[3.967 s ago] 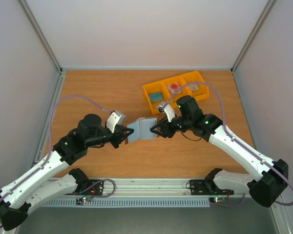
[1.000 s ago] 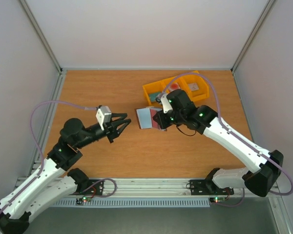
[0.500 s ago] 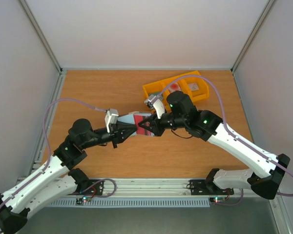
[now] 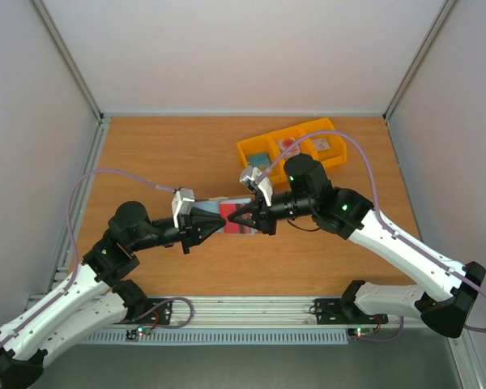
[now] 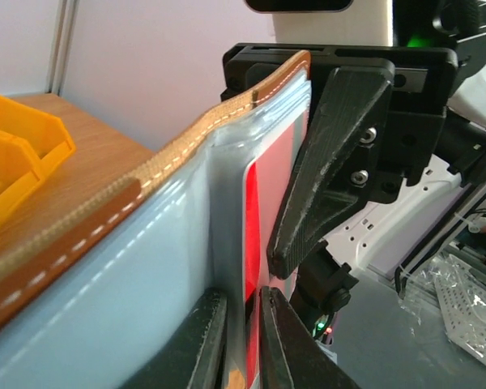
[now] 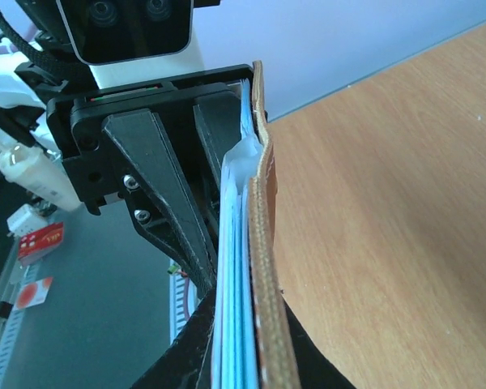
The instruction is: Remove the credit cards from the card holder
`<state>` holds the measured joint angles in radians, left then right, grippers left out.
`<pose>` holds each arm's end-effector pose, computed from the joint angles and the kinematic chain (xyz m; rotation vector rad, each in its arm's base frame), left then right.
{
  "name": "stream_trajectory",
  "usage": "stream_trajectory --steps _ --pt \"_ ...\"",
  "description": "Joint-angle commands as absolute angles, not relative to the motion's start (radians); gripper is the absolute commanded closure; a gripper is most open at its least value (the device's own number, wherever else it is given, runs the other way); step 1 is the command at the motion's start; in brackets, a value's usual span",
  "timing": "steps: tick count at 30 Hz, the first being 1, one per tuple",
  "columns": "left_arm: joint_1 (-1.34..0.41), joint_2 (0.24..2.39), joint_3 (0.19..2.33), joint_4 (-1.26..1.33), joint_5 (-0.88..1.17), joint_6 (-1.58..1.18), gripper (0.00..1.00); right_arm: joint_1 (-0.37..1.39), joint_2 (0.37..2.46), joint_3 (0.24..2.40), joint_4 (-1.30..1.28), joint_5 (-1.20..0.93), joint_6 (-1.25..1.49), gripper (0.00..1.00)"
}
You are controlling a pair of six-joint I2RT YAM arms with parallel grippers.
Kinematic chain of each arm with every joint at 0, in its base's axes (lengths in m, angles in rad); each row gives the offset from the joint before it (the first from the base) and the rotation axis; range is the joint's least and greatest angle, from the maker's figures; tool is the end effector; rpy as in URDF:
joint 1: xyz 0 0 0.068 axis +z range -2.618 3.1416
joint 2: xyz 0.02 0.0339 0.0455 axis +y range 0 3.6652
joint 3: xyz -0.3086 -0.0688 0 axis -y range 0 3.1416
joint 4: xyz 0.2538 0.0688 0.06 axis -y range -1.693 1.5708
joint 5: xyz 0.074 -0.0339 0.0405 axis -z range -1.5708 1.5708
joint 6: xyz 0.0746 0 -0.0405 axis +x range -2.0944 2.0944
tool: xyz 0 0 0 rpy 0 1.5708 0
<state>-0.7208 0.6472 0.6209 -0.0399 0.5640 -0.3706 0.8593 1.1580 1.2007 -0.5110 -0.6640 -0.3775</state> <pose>0.0983 -0.1394 0.3438 0.7631 1.6215 -1.2685 0.1386 0.2312 0.4070 -1.5227 1.4002 0.9743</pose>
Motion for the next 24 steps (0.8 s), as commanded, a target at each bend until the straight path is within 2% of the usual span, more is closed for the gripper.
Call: stream_trajectory --steps 1,2,5,8,15,20,24 --pt "-0.714 0.665 0.621 0.058 0.588 -0.384 0.87 0.879 1.140 1.192 -0.393 -0.844 -0.388 0.98" --pt "-0.714 0.670 0.614 0.099 0.611 -0.397 0.87 0.878 1.151 1.193 -0.385 -0.849 -0.383 0.98" --pt "-0.715 0.683 0.614 0.155 0.642 -0.438 0.99 0.879 1.166 1.193 -0.387 -0.850 -0.390 0.97" --pt "-0.715 0.663 0.618 0.141 0.658 -0.444 1.00 0.877 1.135 1.172 -0.390 -0.832 -0.406 0.93" --pt "-0.705 0.640 0.612 0.132 0.644 -0.494 1.00 0.841 1.077 1.138 -0.443 -0.804 -0.426 0.70" --pt "-0.693 0.643 0.618 0.116 0.645 -0.505 1.00 0.776 1.034 1.097 -0.441 -0.837 -0.414 0.67" --pt "-0.692 0.639 0.630 0.092 0.664 -0.472 1.00 0.742 1.023 1.088 -0.467 -0.849 -0.415 0.76"
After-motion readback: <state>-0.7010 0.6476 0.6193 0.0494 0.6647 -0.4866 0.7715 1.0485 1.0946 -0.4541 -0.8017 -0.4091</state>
